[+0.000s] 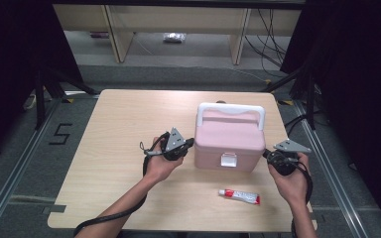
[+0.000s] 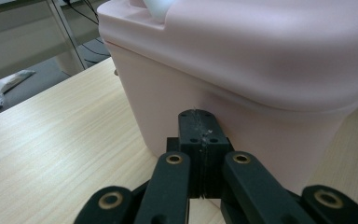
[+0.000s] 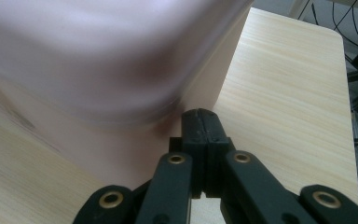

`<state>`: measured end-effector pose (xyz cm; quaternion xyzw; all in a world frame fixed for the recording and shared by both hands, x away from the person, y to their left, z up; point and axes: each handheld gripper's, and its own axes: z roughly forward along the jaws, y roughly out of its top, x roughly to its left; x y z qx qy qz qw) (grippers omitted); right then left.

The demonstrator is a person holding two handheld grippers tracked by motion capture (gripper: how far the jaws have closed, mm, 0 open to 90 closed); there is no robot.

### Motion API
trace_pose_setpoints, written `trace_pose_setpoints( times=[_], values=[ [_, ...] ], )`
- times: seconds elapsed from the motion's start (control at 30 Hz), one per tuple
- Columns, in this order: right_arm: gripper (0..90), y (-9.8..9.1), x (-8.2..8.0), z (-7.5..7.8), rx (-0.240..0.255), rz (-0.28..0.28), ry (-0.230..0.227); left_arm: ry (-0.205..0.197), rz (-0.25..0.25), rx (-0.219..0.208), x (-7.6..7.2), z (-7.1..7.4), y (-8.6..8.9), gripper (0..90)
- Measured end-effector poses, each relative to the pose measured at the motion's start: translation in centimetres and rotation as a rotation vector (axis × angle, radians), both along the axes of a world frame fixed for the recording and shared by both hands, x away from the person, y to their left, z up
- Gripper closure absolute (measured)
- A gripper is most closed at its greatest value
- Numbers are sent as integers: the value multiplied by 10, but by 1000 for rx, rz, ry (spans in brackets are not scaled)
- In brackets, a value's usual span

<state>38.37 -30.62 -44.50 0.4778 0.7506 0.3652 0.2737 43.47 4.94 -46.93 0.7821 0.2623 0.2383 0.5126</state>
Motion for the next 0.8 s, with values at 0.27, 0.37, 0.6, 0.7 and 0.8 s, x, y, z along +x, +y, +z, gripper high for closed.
trace_pose_setpoints(
  times=[0.27, 0.37, 0.6, 0.7, 0.8],
  values=[
    [900, -2, -1, -1, -14, 12, -18, 2, 0, -12, 3, -1, -1, 896],
    [900, 0, -3, -1, 19, -8, 16, 19, -4, -38, 5, -1, 2, 886],
    [839, -5, -7, 1, 10, -24, -29, 7, 58, -116, 2, 16, 26, 658],
    [796, -11, -10, 3, 35, -57, -38, -5, 72, -158, 2, 28, 36, 575],
    [767, -13, -14, 2, 49, -72, -50, 1, 85, -220, 1, 37, 41, 508]
  ],
)
